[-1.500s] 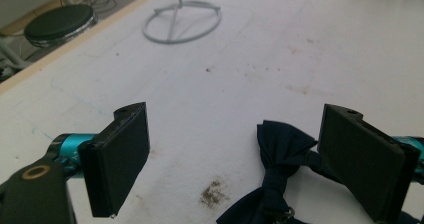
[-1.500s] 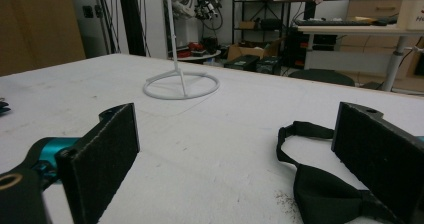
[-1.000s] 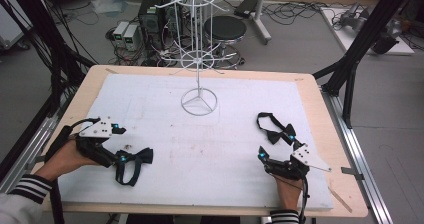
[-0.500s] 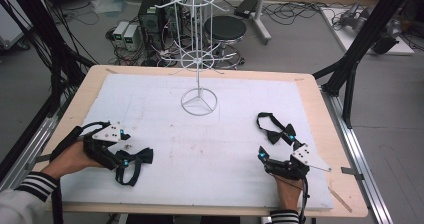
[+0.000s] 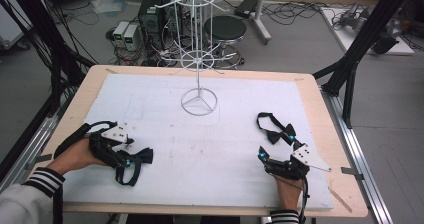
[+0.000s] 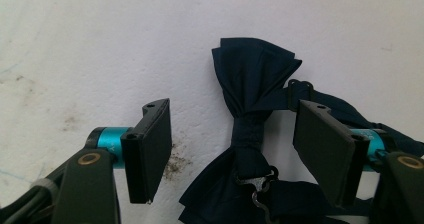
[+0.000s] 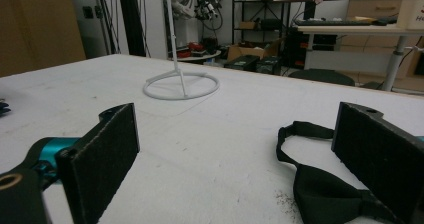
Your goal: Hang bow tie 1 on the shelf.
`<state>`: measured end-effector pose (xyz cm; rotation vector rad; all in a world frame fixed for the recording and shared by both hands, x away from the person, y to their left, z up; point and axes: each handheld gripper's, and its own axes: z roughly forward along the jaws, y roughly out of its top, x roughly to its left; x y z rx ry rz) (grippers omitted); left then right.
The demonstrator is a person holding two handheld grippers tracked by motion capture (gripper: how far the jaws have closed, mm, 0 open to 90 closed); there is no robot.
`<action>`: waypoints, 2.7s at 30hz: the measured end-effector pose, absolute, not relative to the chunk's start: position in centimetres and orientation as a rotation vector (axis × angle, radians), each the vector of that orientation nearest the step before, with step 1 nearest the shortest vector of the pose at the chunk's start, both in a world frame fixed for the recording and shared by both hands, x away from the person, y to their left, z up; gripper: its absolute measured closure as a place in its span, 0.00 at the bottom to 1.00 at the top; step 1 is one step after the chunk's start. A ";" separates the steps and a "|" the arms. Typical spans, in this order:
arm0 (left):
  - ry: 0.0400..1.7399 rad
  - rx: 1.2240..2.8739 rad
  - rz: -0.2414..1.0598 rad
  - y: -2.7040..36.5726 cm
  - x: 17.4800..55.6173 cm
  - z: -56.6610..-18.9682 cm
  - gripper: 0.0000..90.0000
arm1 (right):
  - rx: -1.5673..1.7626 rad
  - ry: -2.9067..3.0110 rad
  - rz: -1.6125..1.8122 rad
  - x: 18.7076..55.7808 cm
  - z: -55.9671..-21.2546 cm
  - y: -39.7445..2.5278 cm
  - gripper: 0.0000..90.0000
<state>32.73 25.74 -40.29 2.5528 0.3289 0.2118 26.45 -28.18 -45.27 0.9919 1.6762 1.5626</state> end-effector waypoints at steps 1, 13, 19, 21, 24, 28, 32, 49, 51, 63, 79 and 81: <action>0.318 2.561 0.207 25.7 32.8 -40.4 0.37 | 0.992 1.676 1.563 26.5 -45.3 -28.2 0.05; 0.281 2.631 0.161 25.3 32.9 -41.1 0.51 | 0.984 1.673 1.562 26.5 -45.3 -28.2 0.05; 0.272 2.647 0.149 25.3 33.0 -41.3 0.58 | 0.985 1.672 1.562 26.5 -45.3 -28.2 0.05; 0.271 2.655 0.139 25.2 33.0 -41.4 0.59 | 0.985 1.673 1.562 26.5 -45.3 -28.2 0.05; 0.269 2.668 0.118 25.1 33.1 -41.5 0.65 | 0.985 1.672 1.563 26.5 -45.3 -28.2 0.05; 0.264 2.663 0.099 25.1 33.0 -41.5 0.73 | 0.985 1.672 1.562 26.5 -45.3 -28.2 0.05; 0.252 2.661 0.067 25.2 32.9 -41.4 0.83 | 0.987 1.672 1.564 26.5 -45.3 -28.2 0.05; 0.274 2.589 0.087 25.6 32.8 -41.0 0.84 | 0.983 1.672 1.564 26.5 -45.3 -28.2 0.05; 0.294 2.562 0.095 25.7 32.8 -40.8 0.84 | 0.984 1.672 1.564 26.5 -45.3 -28.2 0.05; 0.327 2.426 0.173 25.9 32.9 -39.4 0.84 | 0.986 1.673 1.563 26.4 -45.3 -28.2 0.05; 0.331 2.264 0.227 25.1 33.2 -36.7 0.84 | 0.988 1.674 1.567 26.5 -45.3 -28.3 0.05; 0.330 2.236 0.232 25.0 33.3 -36.2 0.84 | 0.990 1.673 1.567 26.5 -45.3 -28.3 0.05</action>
